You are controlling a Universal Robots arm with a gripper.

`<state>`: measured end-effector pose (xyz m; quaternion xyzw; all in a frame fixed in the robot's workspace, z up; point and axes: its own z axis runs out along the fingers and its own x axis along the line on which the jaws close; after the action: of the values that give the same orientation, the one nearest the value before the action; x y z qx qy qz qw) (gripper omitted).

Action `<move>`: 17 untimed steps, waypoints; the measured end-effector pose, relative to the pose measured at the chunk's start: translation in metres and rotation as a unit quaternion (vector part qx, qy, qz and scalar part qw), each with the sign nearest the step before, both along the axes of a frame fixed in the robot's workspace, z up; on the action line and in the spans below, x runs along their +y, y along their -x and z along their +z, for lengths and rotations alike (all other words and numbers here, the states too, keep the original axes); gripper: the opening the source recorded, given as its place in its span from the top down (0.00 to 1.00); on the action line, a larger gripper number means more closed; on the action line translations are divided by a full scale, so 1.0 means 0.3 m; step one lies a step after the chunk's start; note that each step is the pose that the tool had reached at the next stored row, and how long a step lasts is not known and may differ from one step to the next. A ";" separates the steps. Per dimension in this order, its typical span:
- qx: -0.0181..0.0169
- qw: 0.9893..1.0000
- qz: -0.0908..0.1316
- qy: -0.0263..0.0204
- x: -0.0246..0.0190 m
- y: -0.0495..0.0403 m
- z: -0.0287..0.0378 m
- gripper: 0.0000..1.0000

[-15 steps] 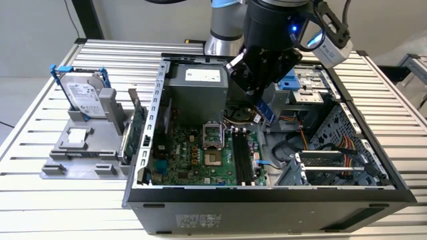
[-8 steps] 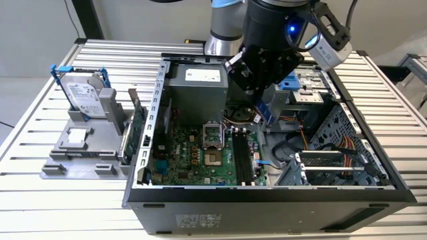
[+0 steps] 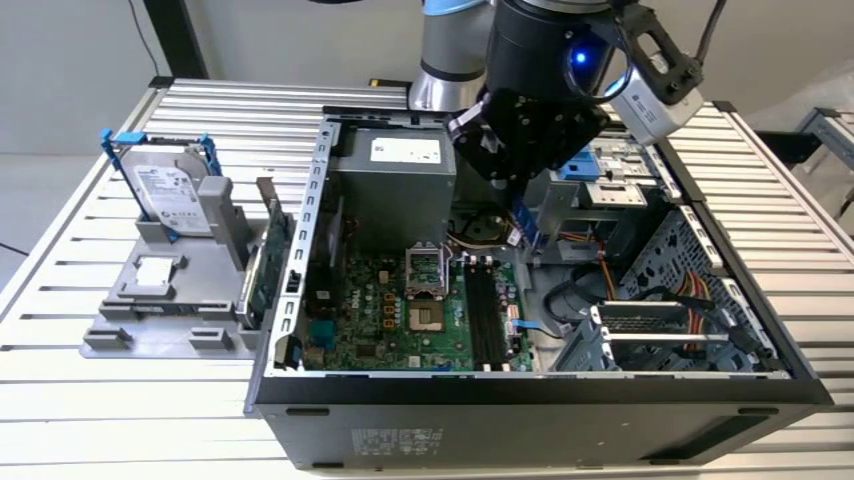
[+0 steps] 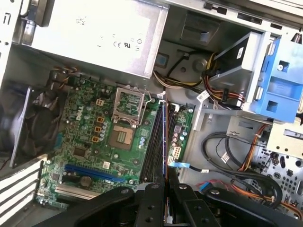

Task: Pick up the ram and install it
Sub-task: 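Insert the ram into the slot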

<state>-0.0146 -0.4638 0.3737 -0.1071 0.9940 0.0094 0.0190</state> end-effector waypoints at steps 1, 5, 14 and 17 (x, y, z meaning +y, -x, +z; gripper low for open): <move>0.000 1.000 -0.004 0.000 0.000 0.000 0.000 1.00; 0.000 1.000 -0.016 0.000 0.000 0.000 0.000 1.00; 0.000 1.000 -0.021 0.000 0.000 0.000 -0.002 1.00; 0.000 1.000 -0.021 0.000 0.000 0.000 -0.004 1.00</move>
<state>-0.0146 -0.4638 0.3723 -0.0861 0.9961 0.0086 0.0192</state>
